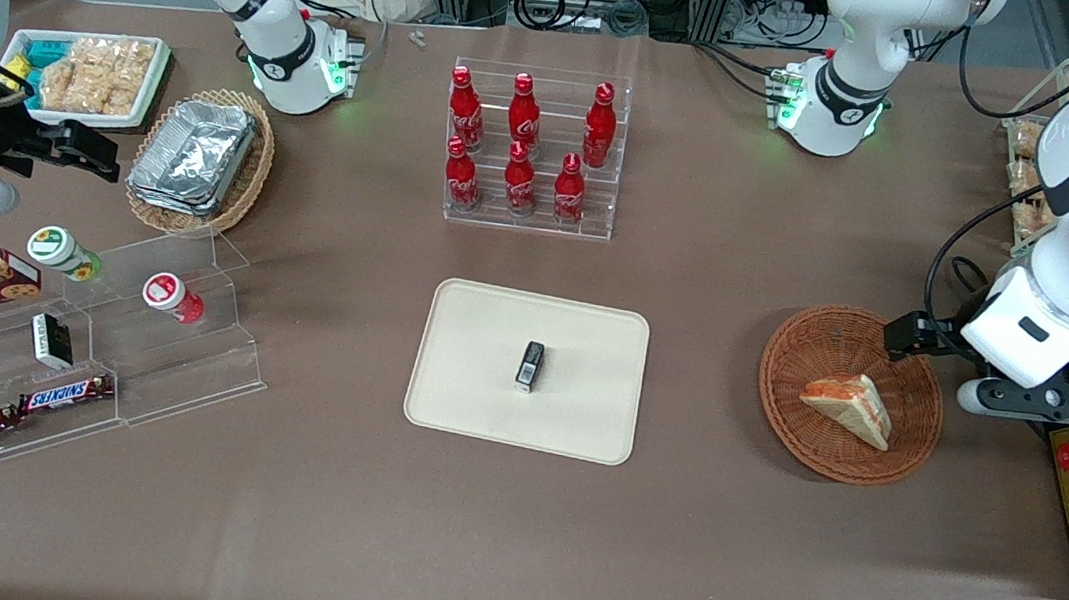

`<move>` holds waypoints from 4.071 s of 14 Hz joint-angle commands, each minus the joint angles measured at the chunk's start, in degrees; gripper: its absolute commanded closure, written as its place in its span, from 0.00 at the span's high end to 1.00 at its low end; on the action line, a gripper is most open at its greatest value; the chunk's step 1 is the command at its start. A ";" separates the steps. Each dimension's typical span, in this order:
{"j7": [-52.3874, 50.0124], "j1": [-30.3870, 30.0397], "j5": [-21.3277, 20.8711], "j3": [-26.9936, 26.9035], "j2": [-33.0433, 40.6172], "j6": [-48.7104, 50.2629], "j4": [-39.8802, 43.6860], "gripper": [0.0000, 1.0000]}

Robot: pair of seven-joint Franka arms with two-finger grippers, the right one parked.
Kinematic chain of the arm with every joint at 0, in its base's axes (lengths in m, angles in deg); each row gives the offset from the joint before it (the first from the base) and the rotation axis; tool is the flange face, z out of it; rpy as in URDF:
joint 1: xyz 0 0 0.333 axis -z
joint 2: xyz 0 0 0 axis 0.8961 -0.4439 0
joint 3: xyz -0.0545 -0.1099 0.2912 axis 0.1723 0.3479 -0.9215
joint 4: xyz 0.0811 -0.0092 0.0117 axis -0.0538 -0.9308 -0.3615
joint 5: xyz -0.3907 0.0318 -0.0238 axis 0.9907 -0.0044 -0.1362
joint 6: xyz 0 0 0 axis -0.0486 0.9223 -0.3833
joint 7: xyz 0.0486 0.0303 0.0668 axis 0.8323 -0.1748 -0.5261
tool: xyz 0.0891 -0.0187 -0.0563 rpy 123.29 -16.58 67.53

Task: Place sandwich from basket to tray
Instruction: 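Lower the open left gripper onto the wrapped sandwich in the wicker basket, then close the left gripper on the sandwich and lift it from the basket, then carry the held sandwich with the left gripper over the cream tray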

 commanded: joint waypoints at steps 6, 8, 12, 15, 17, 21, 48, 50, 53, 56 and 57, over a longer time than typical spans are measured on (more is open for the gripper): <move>-4.92 -0.47 0.64 -1.18 -3.91 0.64 1.75 1.00; -20.36 -1.35 0.99 -1.18 -5.23 -2.17 0.35 1.00; -36.38 -1.35 0.20 -1.53 -4.88 -12.36 -8.97 1.00; -50.29 -2.06 -0.41 -1.53 -6.28 -18.95 -13.27 1.00; -55.73 -2.14 -3.29 -1.97 -8.12 -21.34 -15.56 1.00; -62.01 -2.49 -7.79 -3.64 -13.66 -23.36 -16.01 1.00; -45.11 -2.41 -5.33 1.87 -14.20 -5.02 4.53 0.00; -35.67 -2.41 -5.42 6.88 -13.94 -2.99 7.79 0.00; -35.02 -2.23 -6.29 15.57 -13.76 -1.66 8.16 0.00; -35.38 3.11 -7.27 17.89 -15.94 -2.27 7.72 0.00; -35.03 4.78 -7.35 17.89 -17.61 -2.97 7.46 0.00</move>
